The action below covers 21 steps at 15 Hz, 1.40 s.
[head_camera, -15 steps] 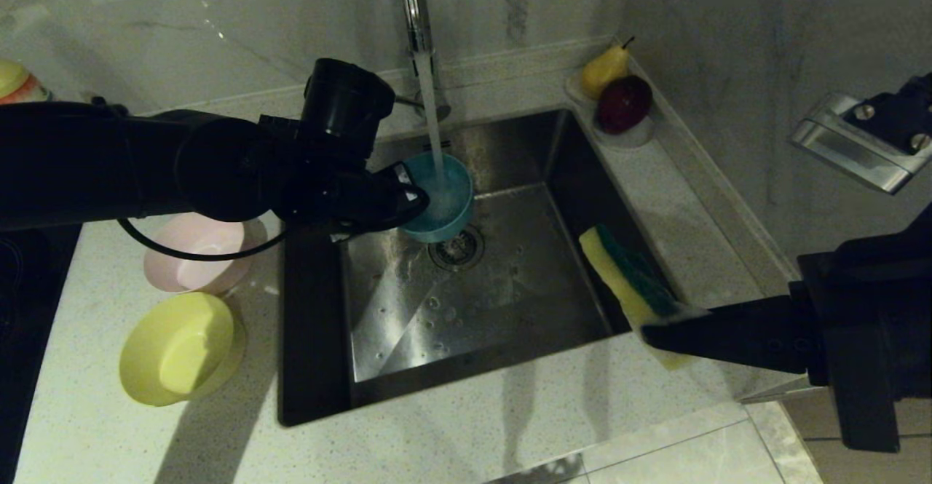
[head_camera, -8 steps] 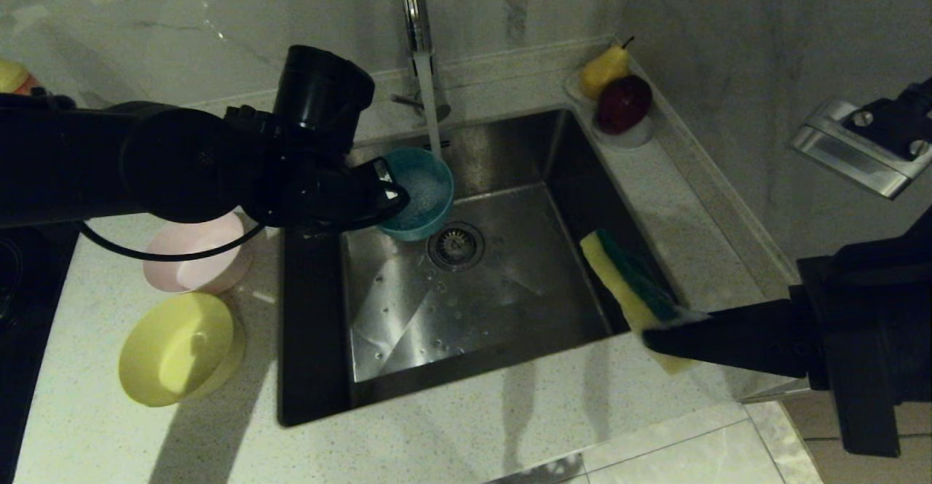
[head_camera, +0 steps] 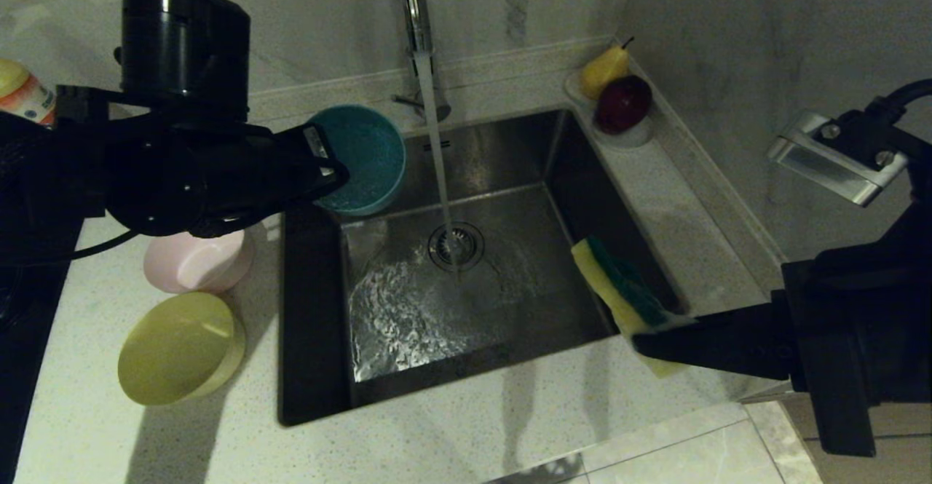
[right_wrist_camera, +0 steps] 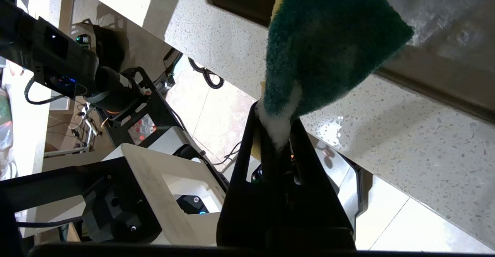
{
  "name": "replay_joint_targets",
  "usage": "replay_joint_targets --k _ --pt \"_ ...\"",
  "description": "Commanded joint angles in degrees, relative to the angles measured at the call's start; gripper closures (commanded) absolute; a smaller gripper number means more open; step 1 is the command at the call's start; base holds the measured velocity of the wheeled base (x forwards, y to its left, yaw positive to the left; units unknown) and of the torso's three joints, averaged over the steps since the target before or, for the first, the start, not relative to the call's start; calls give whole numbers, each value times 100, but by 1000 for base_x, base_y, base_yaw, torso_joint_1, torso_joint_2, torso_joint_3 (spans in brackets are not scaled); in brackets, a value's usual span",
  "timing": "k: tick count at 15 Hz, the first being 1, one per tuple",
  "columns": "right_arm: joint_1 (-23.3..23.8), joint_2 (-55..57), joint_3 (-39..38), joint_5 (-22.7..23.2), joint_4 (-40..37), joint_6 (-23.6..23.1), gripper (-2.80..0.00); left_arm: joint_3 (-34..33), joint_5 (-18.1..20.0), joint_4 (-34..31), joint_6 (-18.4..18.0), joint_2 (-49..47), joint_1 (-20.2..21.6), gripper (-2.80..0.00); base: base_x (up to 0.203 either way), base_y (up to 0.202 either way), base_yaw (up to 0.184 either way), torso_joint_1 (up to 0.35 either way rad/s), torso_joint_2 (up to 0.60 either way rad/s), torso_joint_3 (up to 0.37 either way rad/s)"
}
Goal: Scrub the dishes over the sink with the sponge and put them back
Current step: Wash the bowl
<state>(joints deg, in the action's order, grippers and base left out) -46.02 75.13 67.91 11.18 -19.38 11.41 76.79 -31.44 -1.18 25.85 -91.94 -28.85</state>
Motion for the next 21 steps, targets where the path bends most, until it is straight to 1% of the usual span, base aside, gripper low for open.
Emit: replay_joint_targets --k 1,3,5,6,7,10,12,14,17,18,21 --pt "-4 10 -25 7 -22 10 0 -488 -108 1252 -523 298 110 0 0 0 0 0 0 0" --pt "-3 10 -94 -2 -13 10 0 -845 -208 2506 -1091 308 205 0 0 0 0 0 0 0" --pt "14 19 -129 -2 -13 10 0 -1192 -227 3309 -1528 361 250 0 0 0 0 0 0 0" --pt "32 19 -138 -2 -13 2 0 -1354 -190 3606 -1654 430 258 0 0 0 0 0 0 0" --pt "32 28 -138 7 -13 2 0 -1514 -82 3943 -1799 485 271 0 0 0 0 0 0 0" --pt "40 46 -165 7 -12 2 0 -1960 610 4995 -2276 536 436 0 0 0 0 0 0 0" --pt "32 63 -182 7 -4 10 0 -2055 809 5655 -2596 525 519 0 0 0 0 0 0 0" --pt "32 72 -182 16 -4 10 0 -2054 977 5994 -2736 575 538 0 0 0 0 0 0 0" --pt "32 63 -191 16 -4 19 0 -2026 1061 6475 -2823 683 538 0 0 0 0 0 0 0" --pt "32 46 -217 16 -4 19 0 -2060 1198 6566 -2898 737 538 0 0 0 0 0 0 0" --pt "32 22 -285 16 22 19 0 -2047 1362 6831 -2937 803 538 0 0 0 0 0 0 0"
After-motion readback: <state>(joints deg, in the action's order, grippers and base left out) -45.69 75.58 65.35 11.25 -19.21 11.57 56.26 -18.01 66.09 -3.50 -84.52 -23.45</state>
